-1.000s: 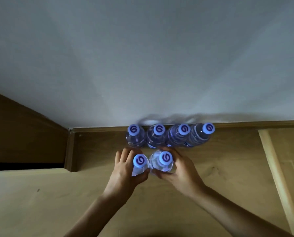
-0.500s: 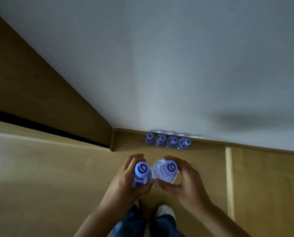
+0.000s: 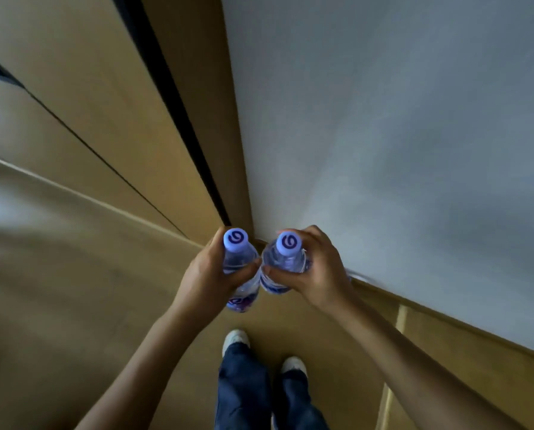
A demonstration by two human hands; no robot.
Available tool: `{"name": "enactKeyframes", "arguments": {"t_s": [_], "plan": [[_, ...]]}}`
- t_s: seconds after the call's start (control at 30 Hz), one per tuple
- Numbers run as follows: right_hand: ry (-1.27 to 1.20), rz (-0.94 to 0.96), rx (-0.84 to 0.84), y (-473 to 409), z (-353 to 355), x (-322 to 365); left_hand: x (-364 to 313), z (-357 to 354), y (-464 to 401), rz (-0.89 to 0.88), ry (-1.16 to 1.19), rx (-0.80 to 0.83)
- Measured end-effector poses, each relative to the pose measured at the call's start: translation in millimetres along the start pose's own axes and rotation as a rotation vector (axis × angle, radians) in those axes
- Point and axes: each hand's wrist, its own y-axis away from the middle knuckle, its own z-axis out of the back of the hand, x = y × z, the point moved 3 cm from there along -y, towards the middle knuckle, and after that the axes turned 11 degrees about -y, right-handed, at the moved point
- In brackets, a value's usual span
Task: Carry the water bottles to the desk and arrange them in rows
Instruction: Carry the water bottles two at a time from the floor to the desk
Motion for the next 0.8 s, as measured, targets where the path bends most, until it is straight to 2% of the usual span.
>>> {"name": "enactKeyframes", "arguments": {"t_s": [0.27,0.6,0.8], "plan": [[-0.196,0.032,0.243,-33.7,-84.7,112.0,-3.6,140.0,60.5,0.145,0.025,-0.263],[-0.179,0.216,0.535,-67.9,-270.2,232.6,65.1,312.4,147.7,0.308,-0.068,-0.558],[-0.153,0.260,0.698,-78.3,-382.7,267.1,116.9,378.1,187.5,0.381,-0.099,-0.676]]}}
